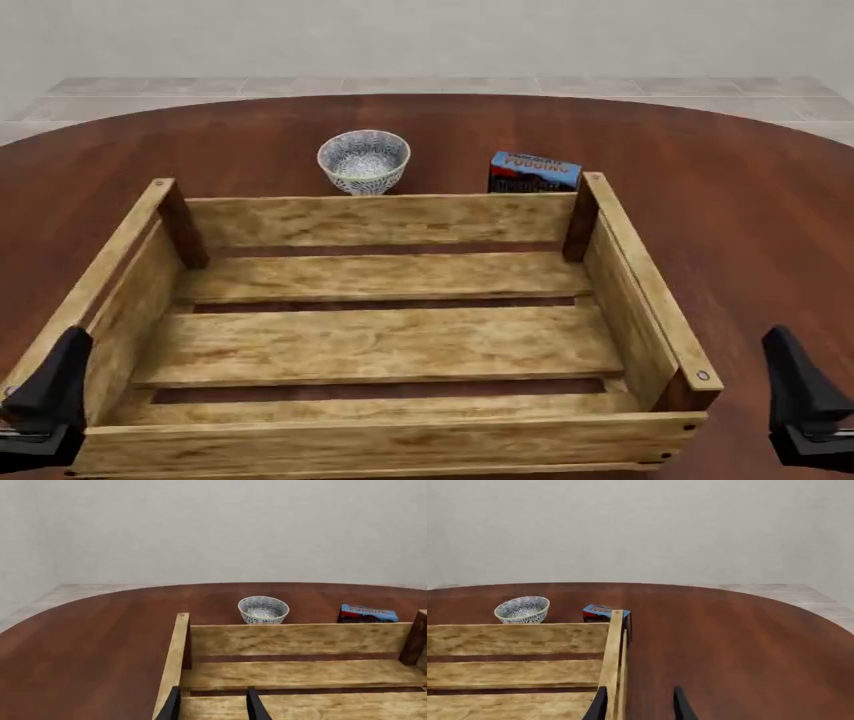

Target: Pick up the salad dressing and put it in the tray.

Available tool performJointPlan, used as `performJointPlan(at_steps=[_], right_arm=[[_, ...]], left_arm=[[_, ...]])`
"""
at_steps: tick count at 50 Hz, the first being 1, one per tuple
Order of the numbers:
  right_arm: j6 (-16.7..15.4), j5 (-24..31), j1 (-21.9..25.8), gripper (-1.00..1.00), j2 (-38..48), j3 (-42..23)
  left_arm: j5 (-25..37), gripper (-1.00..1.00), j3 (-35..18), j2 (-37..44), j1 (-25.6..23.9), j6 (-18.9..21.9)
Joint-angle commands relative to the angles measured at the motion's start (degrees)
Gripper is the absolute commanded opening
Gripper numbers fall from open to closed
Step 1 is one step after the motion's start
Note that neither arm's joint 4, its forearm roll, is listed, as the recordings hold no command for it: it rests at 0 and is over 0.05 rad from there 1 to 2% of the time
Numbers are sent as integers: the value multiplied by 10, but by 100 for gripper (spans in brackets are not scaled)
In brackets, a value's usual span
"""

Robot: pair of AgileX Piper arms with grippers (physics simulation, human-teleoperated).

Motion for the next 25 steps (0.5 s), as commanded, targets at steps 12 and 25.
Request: performJointPlan(at_steps=[12,25], right_arm=[[6,2,4,100,0,-6],[8,-1,2,100,0,-2]], left_arm=[[0,100,-1,6,8,17],[36,100,-50,0,43,50]])
